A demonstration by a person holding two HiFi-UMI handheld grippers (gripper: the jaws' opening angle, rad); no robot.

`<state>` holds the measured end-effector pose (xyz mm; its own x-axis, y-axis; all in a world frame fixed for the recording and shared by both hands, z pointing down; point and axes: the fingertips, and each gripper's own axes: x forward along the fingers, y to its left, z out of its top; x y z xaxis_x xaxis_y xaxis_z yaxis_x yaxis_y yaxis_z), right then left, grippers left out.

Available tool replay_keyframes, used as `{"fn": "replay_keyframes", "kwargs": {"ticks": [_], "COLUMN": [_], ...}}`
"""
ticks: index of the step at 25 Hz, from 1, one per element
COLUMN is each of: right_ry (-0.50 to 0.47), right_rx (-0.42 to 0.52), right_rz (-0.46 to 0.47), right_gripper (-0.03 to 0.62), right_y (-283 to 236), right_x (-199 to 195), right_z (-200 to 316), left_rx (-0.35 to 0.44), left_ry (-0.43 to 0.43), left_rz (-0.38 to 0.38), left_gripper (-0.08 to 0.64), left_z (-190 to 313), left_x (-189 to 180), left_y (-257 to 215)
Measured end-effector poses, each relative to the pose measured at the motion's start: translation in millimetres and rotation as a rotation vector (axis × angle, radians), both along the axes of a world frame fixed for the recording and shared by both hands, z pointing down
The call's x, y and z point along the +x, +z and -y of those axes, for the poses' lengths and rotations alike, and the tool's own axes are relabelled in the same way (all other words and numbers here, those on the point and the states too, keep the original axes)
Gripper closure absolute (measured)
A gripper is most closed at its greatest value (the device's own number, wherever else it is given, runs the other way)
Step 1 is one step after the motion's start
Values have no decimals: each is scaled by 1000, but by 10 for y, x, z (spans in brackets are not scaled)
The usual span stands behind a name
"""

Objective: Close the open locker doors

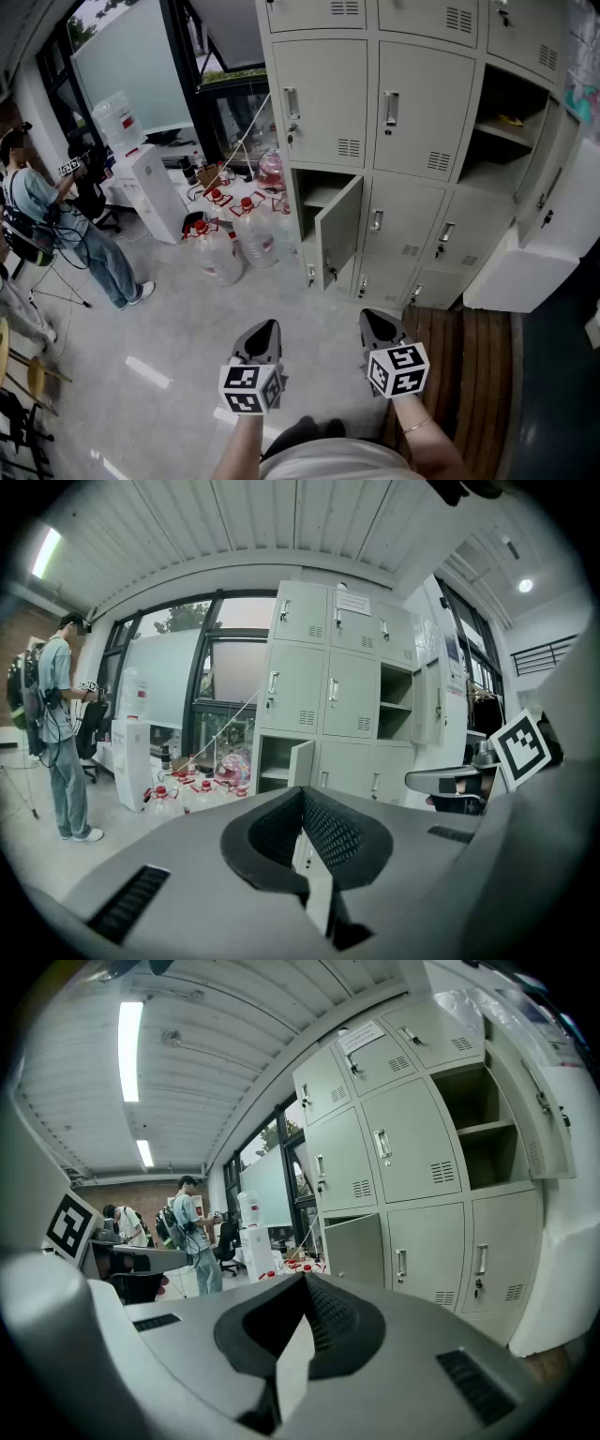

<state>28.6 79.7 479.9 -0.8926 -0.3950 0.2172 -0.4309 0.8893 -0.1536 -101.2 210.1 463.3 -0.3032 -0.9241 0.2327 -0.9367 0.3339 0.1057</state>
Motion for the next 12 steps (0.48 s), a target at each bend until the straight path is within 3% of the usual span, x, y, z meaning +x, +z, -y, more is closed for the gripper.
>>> {"fn": "replay_keyframes", "kwargs": {"ticks": [9,12], "right_ry": [-36,-51], "right_rx": [-10,-14], "right_rz": [50,56], "right_gripper": [589,547], "right_y": [-52,-63], "right_x": [-45,-177], "right_z": [-3,49], "left_rx": [-23,-25], "left_ry": [-15,-18], "left_rz": [7,6], "left_gripper": [540,540], "left_z": [-17,30], "left_x": [40,-47], "left_y": [-13,7]}}
